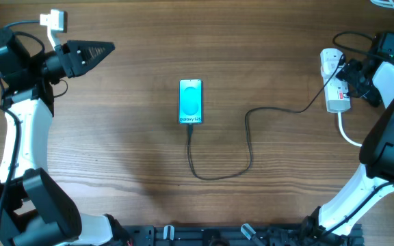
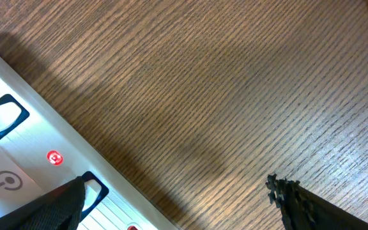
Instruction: Plug charger to phone and switch on socket
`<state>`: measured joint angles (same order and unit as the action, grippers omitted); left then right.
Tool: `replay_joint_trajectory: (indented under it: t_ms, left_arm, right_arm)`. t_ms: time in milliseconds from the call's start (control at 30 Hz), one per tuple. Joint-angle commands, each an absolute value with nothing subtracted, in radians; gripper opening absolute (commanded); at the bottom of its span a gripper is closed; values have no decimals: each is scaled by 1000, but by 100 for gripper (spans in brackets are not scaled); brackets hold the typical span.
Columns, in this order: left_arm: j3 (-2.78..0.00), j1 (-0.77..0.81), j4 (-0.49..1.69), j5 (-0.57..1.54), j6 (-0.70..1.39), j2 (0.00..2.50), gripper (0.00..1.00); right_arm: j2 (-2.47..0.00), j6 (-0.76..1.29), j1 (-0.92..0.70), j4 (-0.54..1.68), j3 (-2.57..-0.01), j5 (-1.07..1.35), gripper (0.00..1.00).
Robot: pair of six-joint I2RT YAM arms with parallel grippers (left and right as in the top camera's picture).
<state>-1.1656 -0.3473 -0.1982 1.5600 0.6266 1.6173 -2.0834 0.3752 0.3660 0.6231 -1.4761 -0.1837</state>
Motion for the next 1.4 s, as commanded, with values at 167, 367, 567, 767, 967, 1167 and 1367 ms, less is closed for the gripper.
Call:
replay_joint_trajectory:
  t_ms: [167,367,567,767,967,1167,1367]
  left_arm:
    - [-1183,-352,-198,1577,614,1591,100]
    - [-1183,-352,-198,1577,614,1591,100]
    - [-1183,-352,-198,1577,614,1591,100]
    - [-1183,-352,-198,1577,614,1591,100]
    - [-1183,-352,-198,1577,614,1591,100]
    - [-1183,-352,-198,1577,614,1591,100]
    - [-1183,-352,-198,1577,614,1591,100]
  right_arm:
    - [-2138,341,347,649,-1464,-141,97]
    - [-2138,342,347,643,-1464,-141,97]
    - [-2138,341,347,640,-1464,-141,98]
    - [-2138,344,347,636,-1464,-141,97]
    - [-2143,344,347,631,-1464,-141,97]
    - [-2180,343,347,627,-1464,-141,98]
    - [-2188,341,347,629,-1464,-152,98]
